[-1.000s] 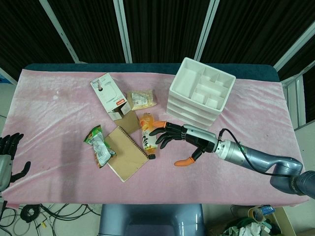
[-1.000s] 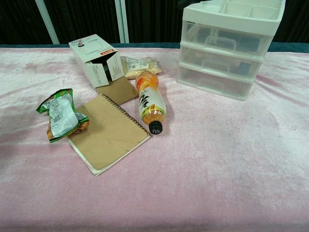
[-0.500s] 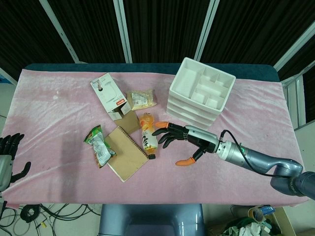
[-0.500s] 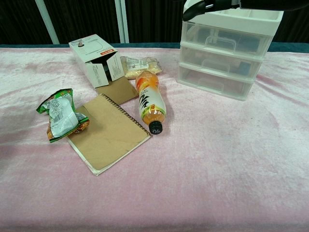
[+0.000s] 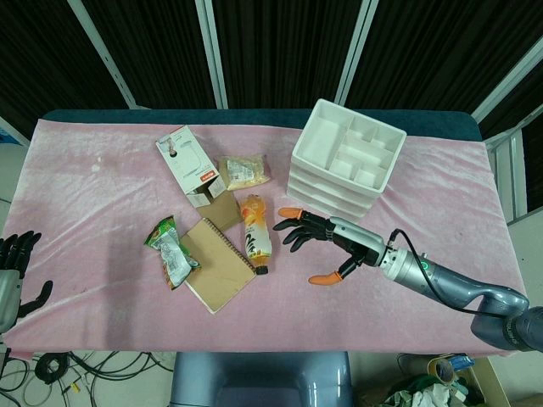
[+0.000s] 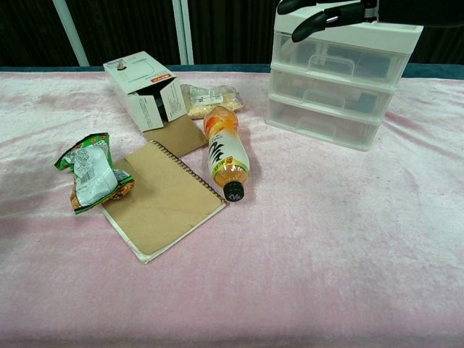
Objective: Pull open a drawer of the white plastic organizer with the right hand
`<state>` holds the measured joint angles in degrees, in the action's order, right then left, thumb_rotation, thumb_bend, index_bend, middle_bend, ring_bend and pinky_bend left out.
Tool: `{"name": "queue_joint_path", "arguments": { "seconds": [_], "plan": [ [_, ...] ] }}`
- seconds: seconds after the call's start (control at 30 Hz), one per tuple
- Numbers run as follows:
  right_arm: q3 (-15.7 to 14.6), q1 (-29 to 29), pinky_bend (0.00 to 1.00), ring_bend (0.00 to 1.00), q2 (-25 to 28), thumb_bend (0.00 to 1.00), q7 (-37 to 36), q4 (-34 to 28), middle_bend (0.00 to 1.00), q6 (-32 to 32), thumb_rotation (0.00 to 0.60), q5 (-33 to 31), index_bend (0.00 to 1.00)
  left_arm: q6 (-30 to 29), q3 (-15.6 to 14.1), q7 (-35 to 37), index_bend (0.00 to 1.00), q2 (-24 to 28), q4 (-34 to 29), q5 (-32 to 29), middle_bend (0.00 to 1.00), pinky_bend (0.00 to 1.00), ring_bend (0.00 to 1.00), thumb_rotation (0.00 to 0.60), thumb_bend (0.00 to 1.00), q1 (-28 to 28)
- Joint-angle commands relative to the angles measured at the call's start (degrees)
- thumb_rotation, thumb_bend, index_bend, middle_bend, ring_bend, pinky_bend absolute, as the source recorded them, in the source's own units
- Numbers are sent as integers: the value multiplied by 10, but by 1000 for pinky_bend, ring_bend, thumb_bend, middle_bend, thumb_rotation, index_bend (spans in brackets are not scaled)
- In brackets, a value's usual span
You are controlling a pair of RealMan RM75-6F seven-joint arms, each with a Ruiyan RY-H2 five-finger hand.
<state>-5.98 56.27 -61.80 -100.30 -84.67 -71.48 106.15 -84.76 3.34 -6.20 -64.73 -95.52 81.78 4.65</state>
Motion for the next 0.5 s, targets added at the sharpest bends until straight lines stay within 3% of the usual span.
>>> {"name": "queue_joint_path", "arguments": {
  "seconds": [0.03,0.13,0.27,0.33,0.5],
  "plan": [
    [13,-13,262,246,12,122,104,-44,166,46,600,-60,78,2,-1,-3,83,0,0,0,59,4,15,600,354,1],
    [25,-34,287,314,4,122,223,-81,232,78,600,-122,79,1,-2,-4,83,0,0,3,58,5,15,600,354,0],
    [35,-61,470,453,-25,141,383,-107,333,109,600,-207,78,2,-2,-1,83,2,-2,0,59,10,15,600,354,-1],
    [40,-76,584,520,-52,215,481,-118,396,114,600,-249,79,2,-1,0,82,2,-2,-1,59,22,15,600,354,0],
    [49,-86,730,610,-101,328,546,-121,491,158,600,-300,76,3,0,0,82,2,-3,-3,59,33,15,600,354,0]
  ]
}}
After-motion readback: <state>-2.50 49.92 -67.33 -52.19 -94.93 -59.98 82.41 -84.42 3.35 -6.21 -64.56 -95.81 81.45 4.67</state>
